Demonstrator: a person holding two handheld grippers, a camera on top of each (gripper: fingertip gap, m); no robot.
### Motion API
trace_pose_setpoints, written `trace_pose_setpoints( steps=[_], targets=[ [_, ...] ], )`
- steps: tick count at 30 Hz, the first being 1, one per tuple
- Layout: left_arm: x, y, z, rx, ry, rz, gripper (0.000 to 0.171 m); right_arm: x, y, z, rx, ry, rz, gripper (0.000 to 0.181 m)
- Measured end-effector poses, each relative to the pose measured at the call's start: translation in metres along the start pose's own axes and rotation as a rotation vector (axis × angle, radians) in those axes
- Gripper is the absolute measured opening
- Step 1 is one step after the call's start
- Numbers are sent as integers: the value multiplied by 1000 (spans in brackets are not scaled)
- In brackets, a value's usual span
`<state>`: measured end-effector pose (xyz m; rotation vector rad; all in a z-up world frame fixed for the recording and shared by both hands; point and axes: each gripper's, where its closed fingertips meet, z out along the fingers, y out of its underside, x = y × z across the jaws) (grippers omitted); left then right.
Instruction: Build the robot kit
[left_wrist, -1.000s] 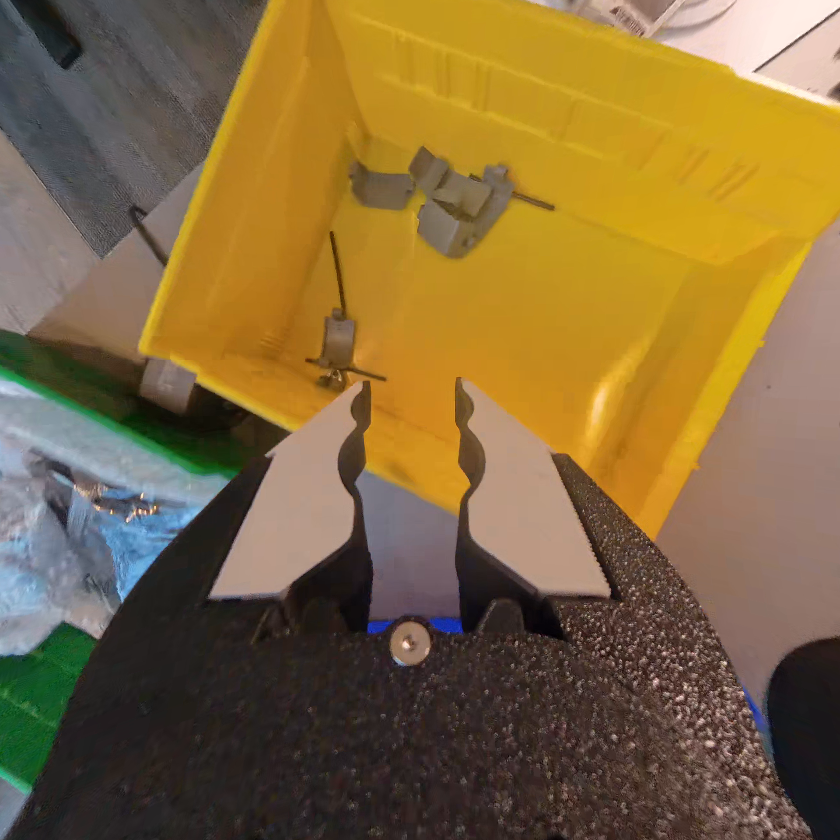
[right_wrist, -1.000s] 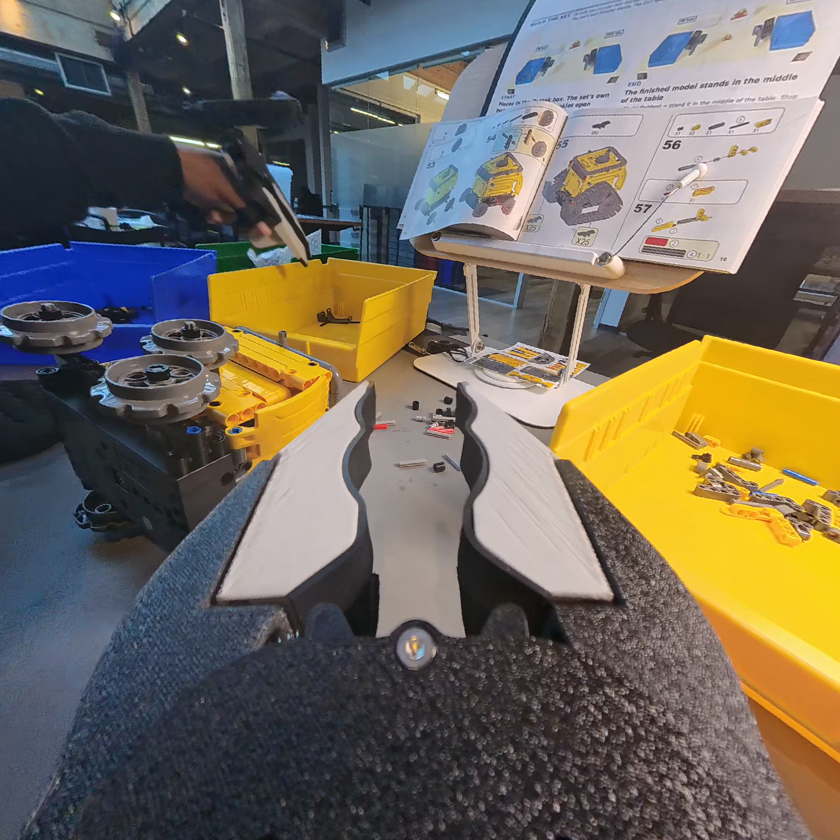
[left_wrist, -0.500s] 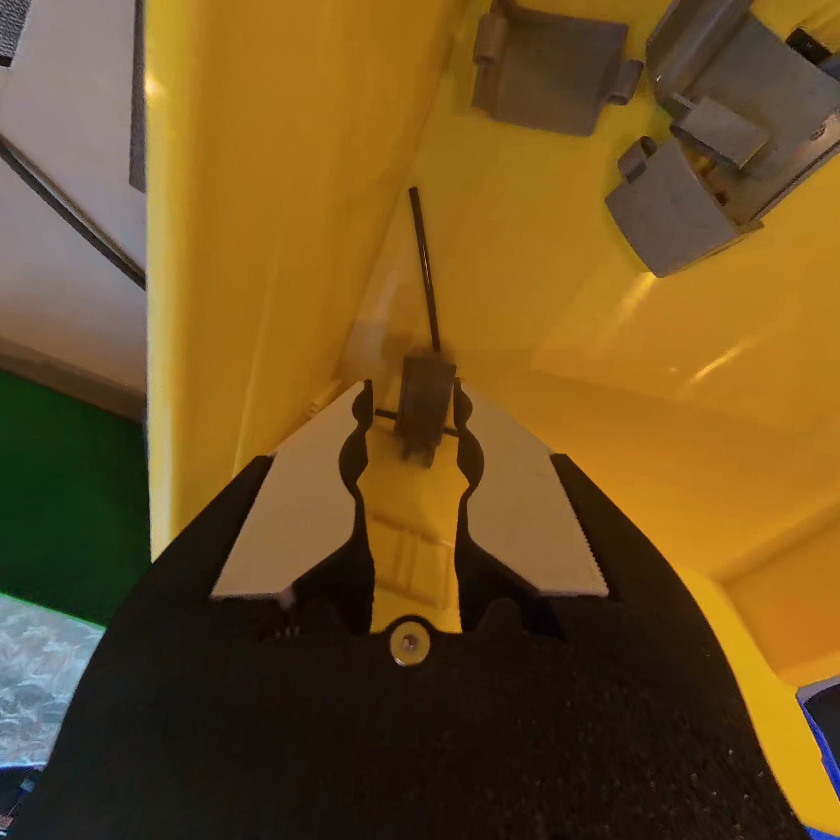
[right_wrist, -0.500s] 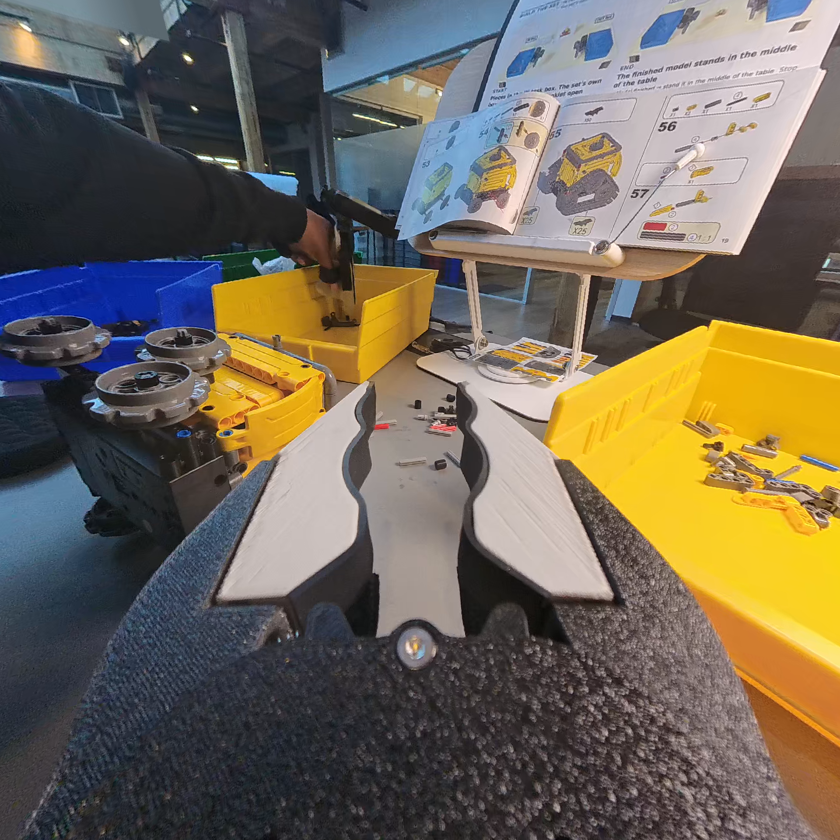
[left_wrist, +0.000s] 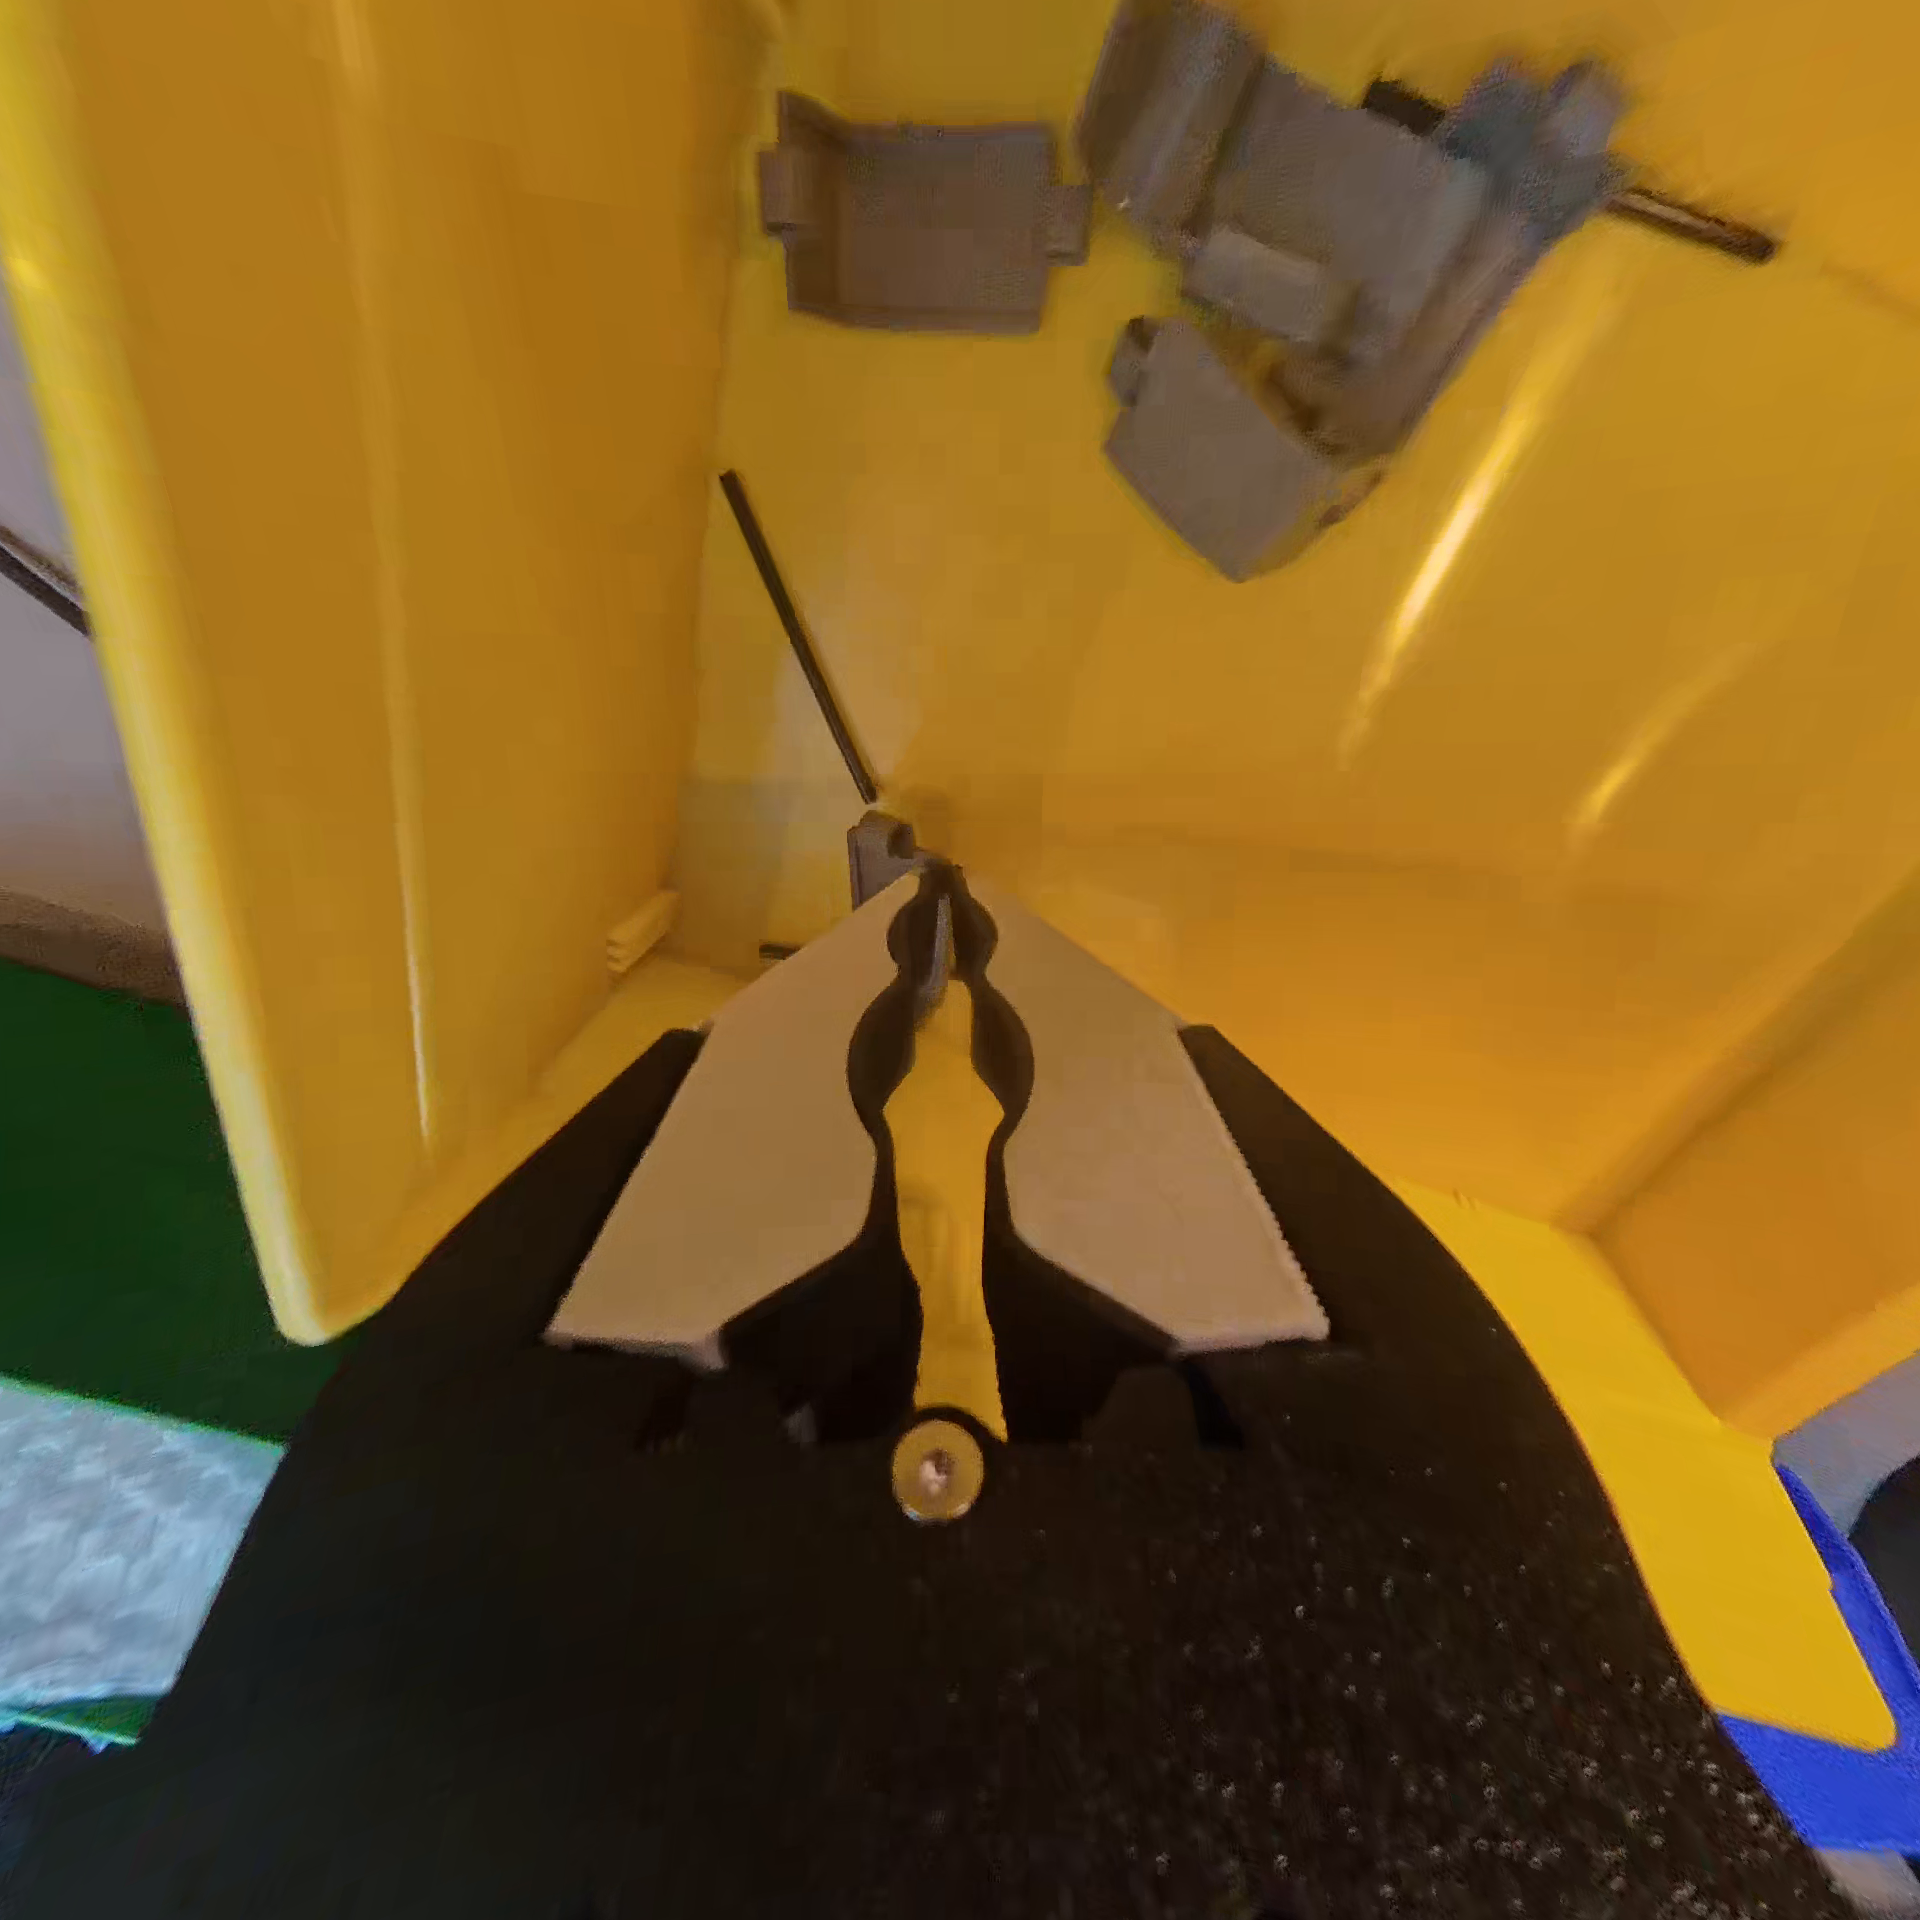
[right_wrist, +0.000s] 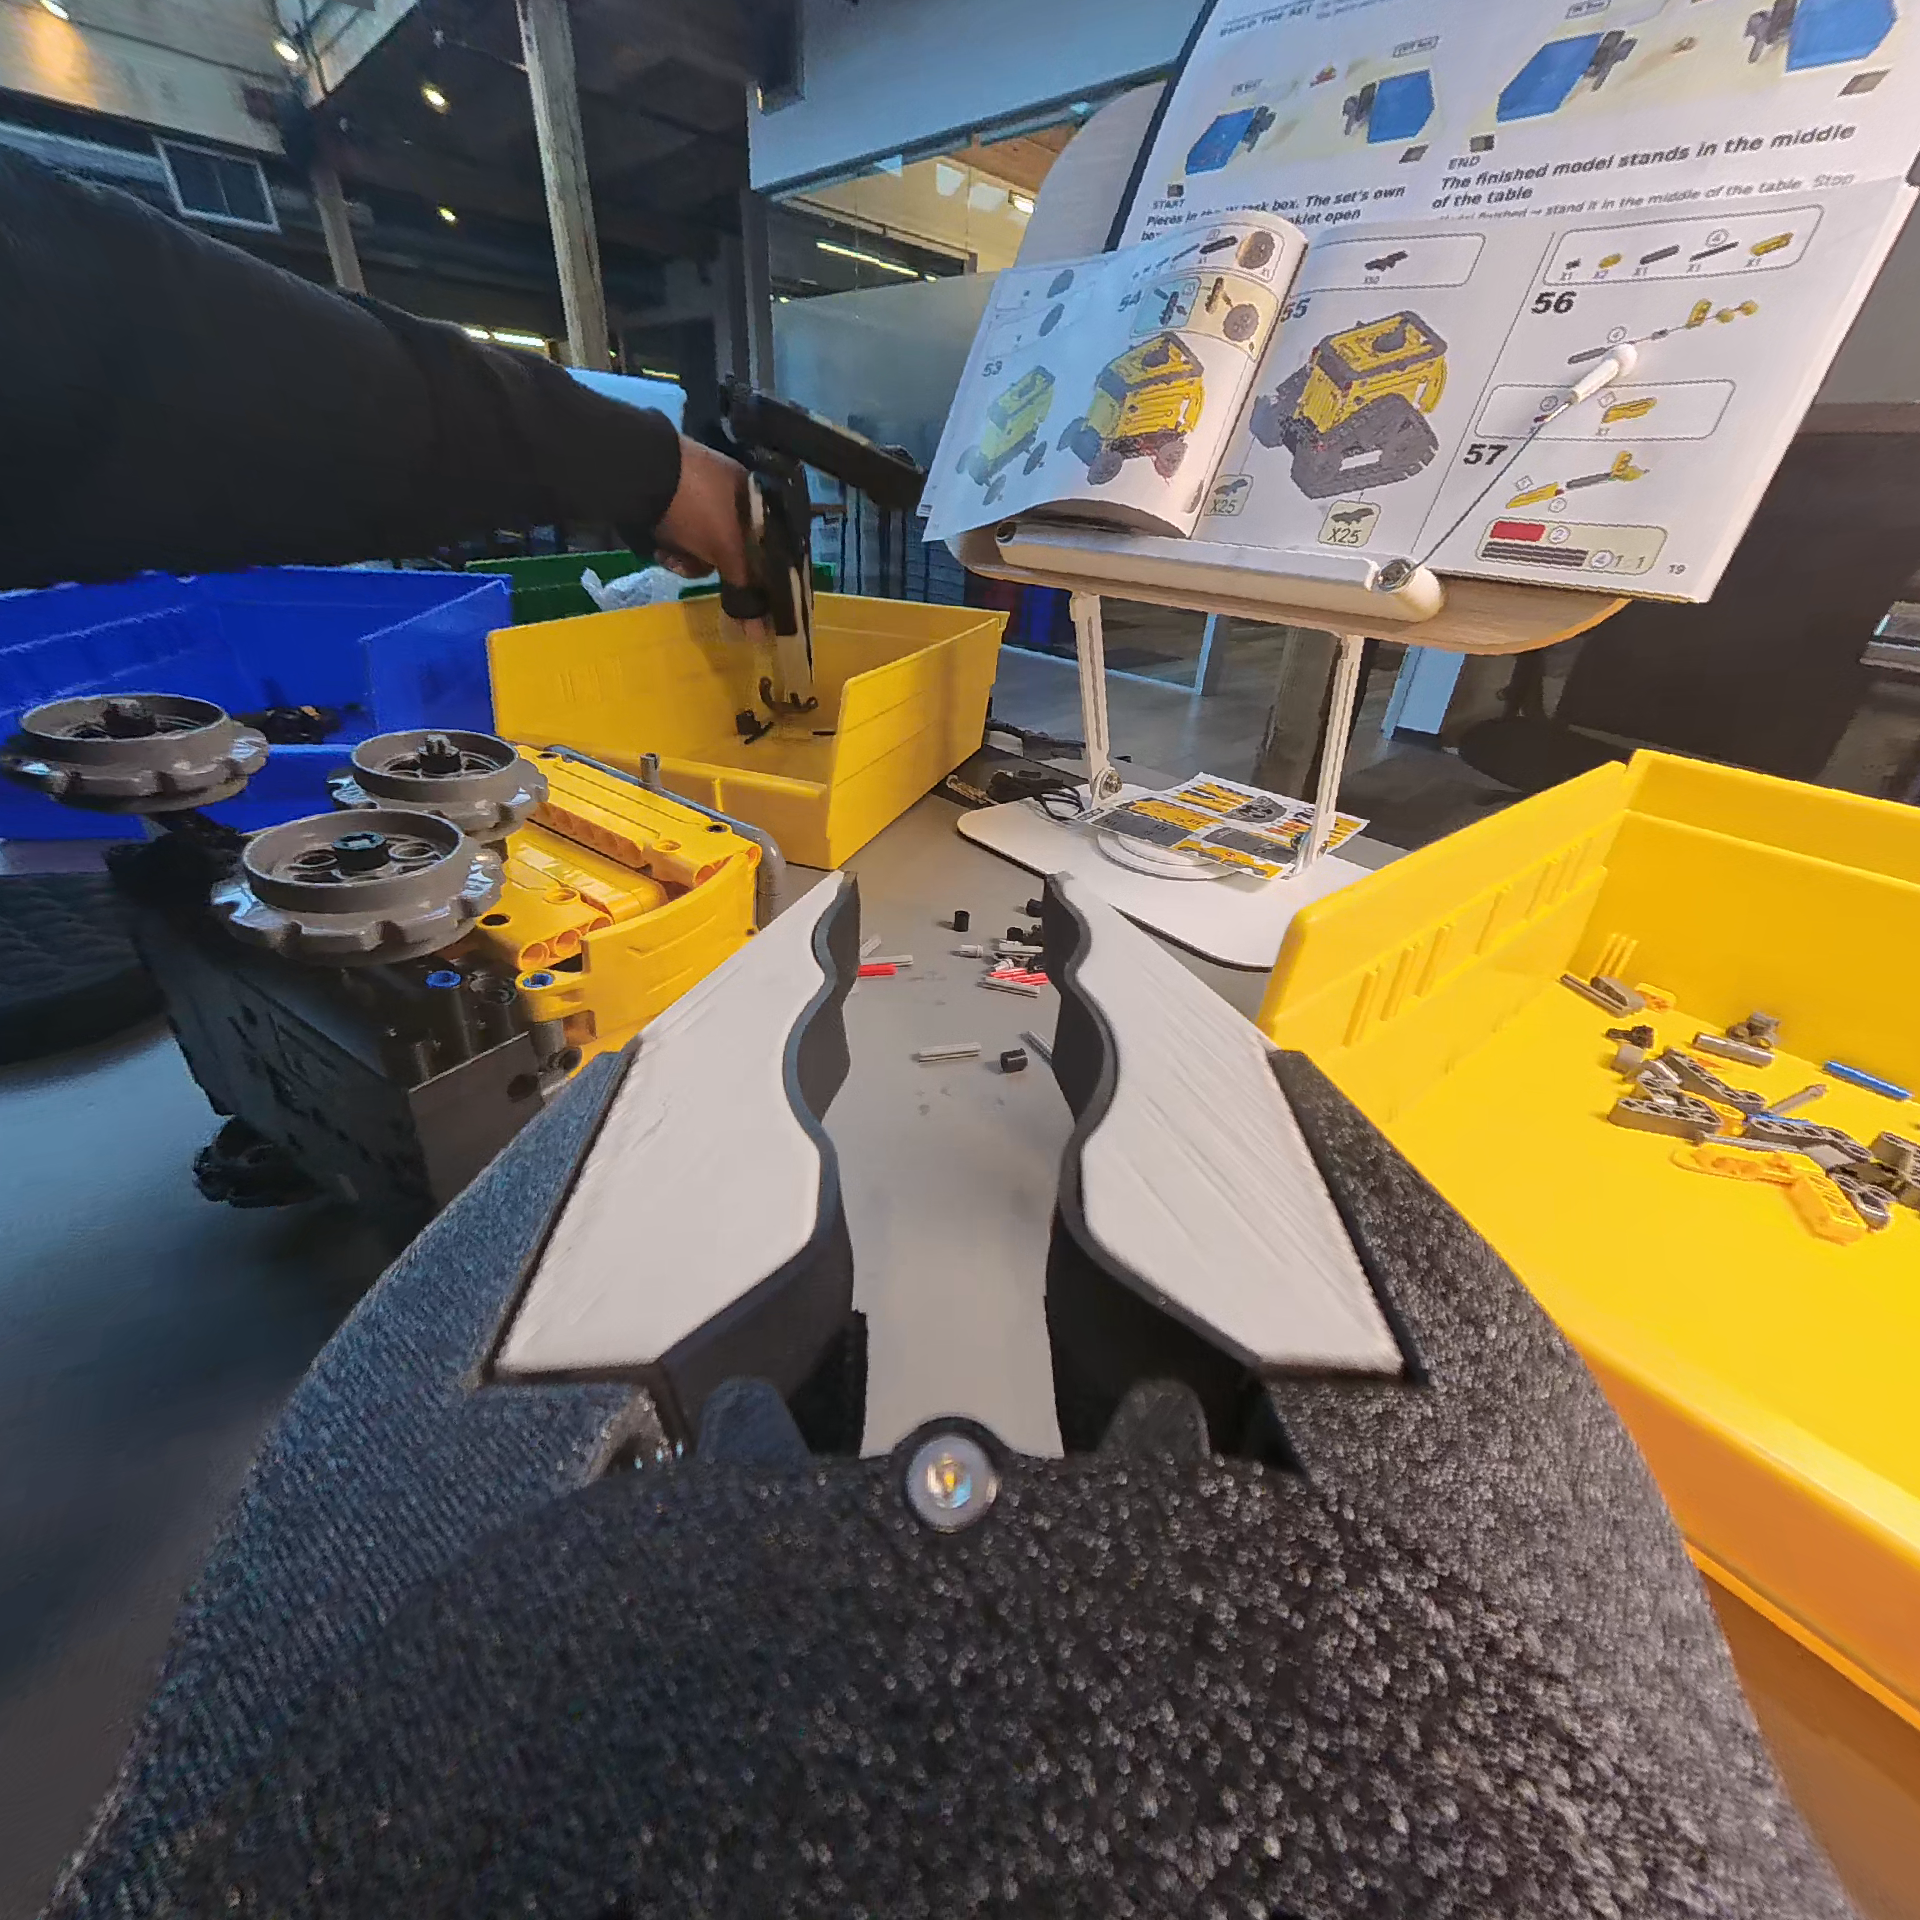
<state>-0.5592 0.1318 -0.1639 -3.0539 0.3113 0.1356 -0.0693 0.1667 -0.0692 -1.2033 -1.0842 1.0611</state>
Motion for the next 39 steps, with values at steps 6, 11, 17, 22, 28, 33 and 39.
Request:
trace_pose_setpoints(
  steps=[6, 11, 17, 22, 28, 33, 39],
  targets=[
    [25, 12, -58, 164, -22, 44, 0, -7, -3, 1, 5, -19, 6, 35],
    [56, 51, -118, 285, 9, 48, 0, -9, -6, 0, 11, -13, -12, 35],
    [66, 170, -114, 175, 47, -101, 0, -2, -18, -5, 32, 12, -49, 35],
    [81, 255, -66, 90, 82, -239, 0, -20, -26, -9, -38, -106, -149, 43],
    [82, 284, -45, 74, 71, -314, 13, -28, -41, -12, -7, -134, -130, 45],
    [54, 202, -94, 343, -37, -275, 24, -27, -37, -11, 0, -117, -151, 45],
    [60, 71, -101, 389, -7, -86, 30, -29, -30, -9, -7, -124, -163, 44]
  ],
)
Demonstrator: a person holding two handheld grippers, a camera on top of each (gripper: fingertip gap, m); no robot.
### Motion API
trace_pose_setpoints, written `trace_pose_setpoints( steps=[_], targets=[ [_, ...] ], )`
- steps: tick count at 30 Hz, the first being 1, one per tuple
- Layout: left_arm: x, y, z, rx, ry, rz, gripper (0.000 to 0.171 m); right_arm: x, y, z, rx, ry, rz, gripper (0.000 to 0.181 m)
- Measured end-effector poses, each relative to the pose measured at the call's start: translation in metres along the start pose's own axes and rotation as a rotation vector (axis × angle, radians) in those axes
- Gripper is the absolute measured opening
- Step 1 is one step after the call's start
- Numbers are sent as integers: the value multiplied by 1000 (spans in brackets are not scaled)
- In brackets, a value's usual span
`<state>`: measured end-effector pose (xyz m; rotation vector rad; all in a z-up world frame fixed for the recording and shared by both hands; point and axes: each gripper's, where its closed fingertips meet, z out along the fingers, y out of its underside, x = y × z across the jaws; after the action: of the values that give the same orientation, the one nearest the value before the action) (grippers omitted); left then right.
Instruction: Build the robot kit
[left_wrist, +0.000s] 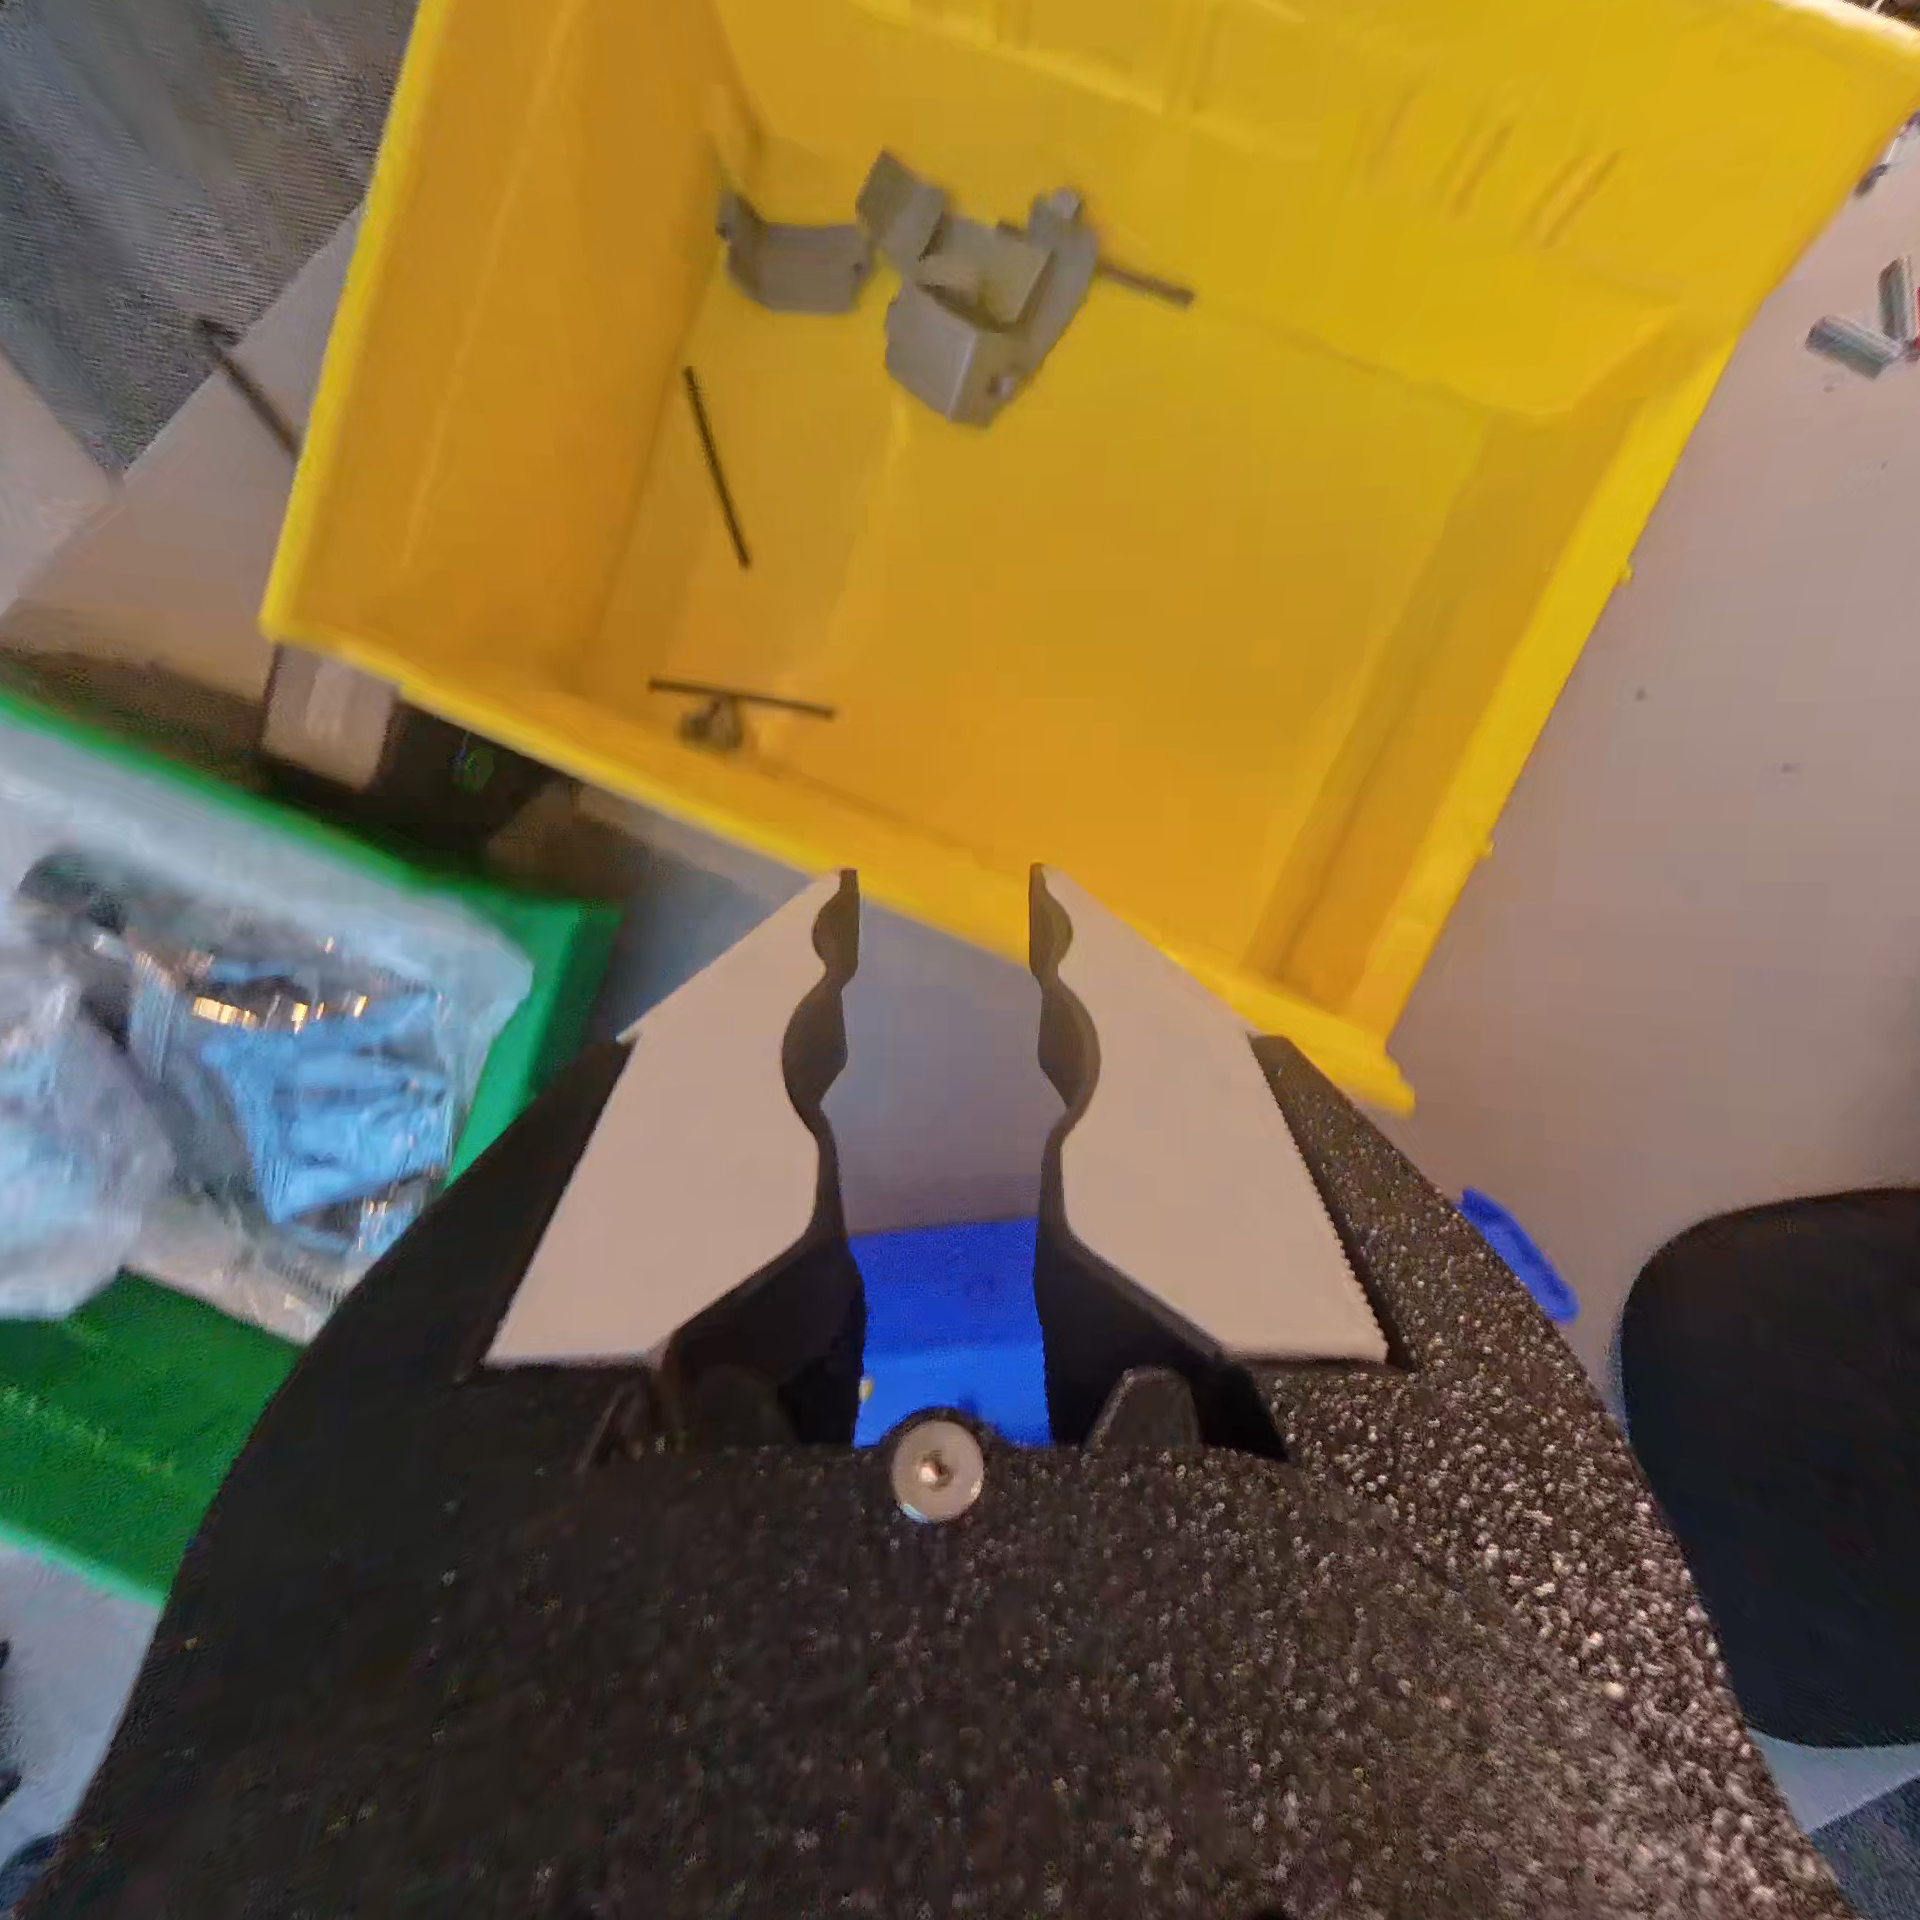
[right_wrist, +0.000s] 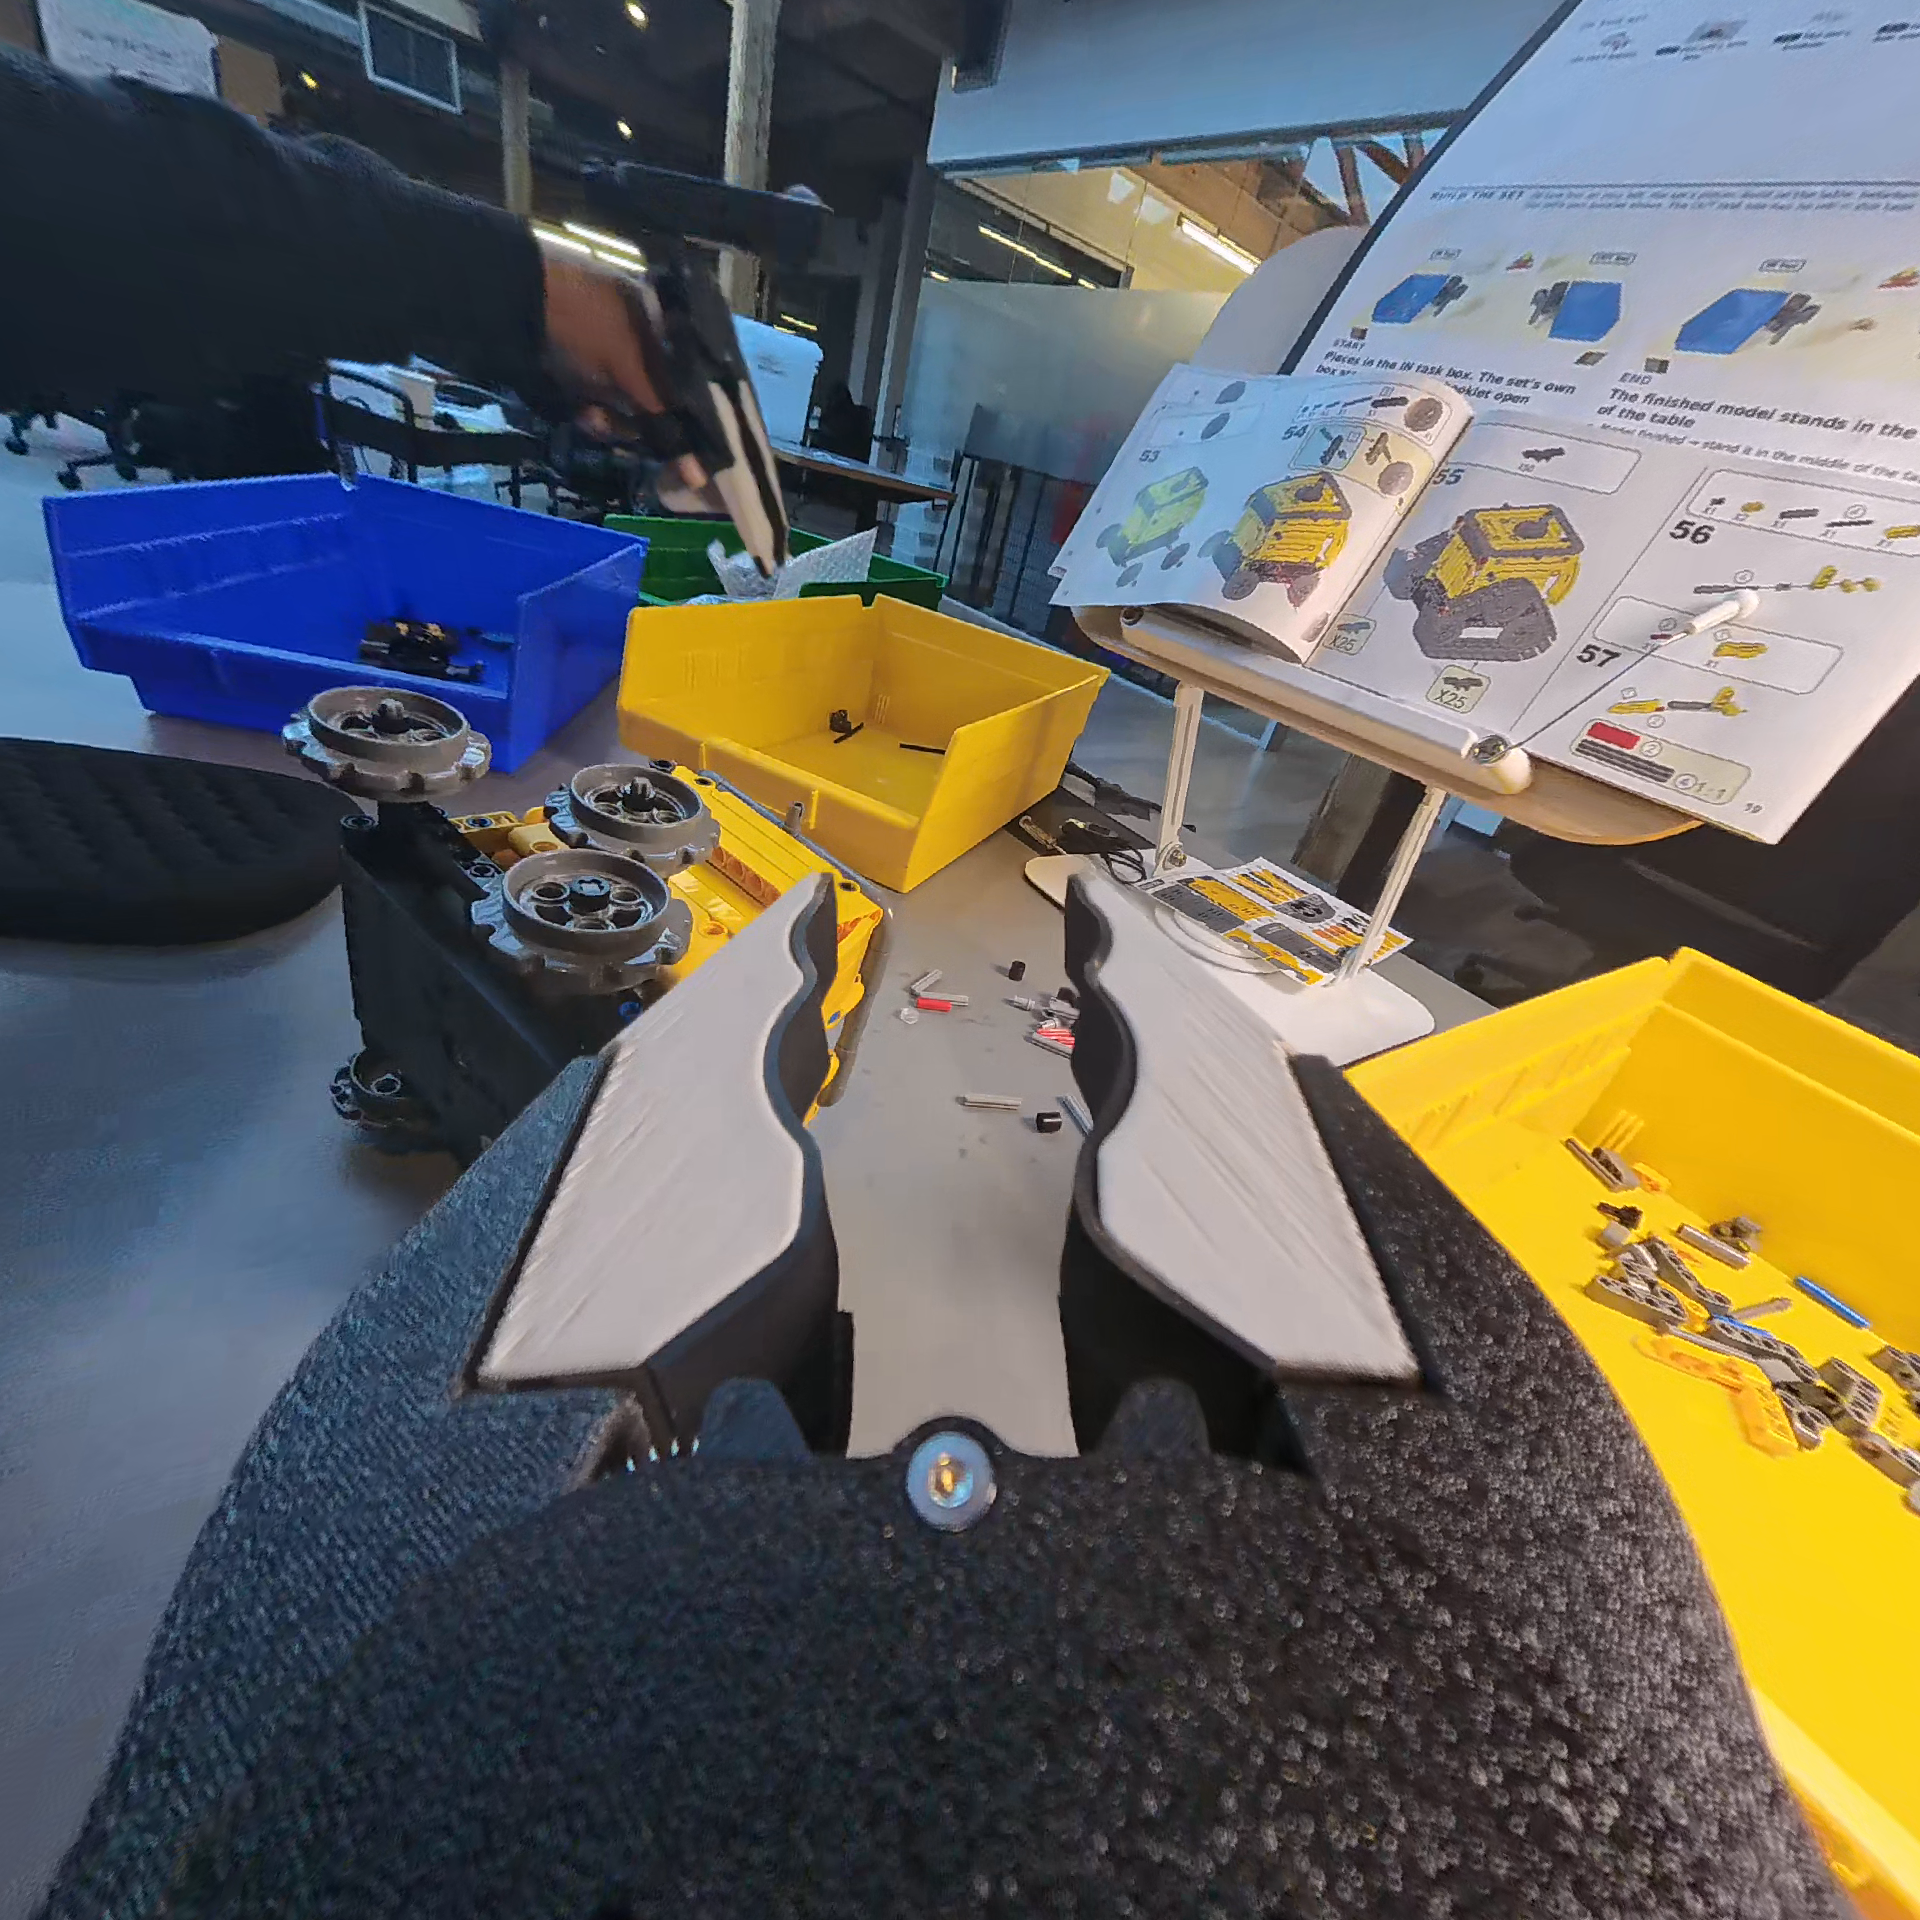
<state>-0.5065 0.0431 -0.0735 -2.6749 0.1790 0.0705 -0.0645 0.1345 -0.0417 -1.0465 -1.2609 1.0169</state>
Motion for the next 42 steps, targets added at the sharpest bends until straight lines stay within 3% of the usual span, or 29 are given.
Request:
trace_pose_setpoints(
  steps=[3, 8, 15, 21, 24, 27, 31, 34, 38, 42],
  targets=[
    [-9, -25, 48, -136, -5, 36, 29, -1, 6, 1, -16, 2, -9, 43],
    [-50, -14, 100, -463, -84, 73, 29, -3, 16, 2, -61, 6, -77, 42],
    [-72, 1, 111, -712, -64, 163, 45, -7, 27, 5, -89, -19, -73, 42],
    [-83, 21, 108, -971, -77, 306, 45, -9, 32, 7, -99, -27, -57, 42],
    [-81, 27, 116, -1027, -74, 349, 41, -9, 35, 8, -109, -26, -59, 42],
    [-81, 29, 123, -1031, -75, 369, 15, -8, 37, 8, -115, -27, -55, 42],
    [-72, 24, 118, -960, -31, 375, 14, -9, 37, 8, -120, -27, -63, 42],
    [-51, 1, 99, -770, 20, 379, 14, -9, 34, 7, -114, -22, -78, 42],
    [-18, -21, 35, -458, 40, 371, 14, -8, 26, 5, -96, -11, -93, 41],
    [-9, 30, -41, -367, 10, 266, 14, -9, 19, 3, -82, -20, -85, 42]
  ],
)
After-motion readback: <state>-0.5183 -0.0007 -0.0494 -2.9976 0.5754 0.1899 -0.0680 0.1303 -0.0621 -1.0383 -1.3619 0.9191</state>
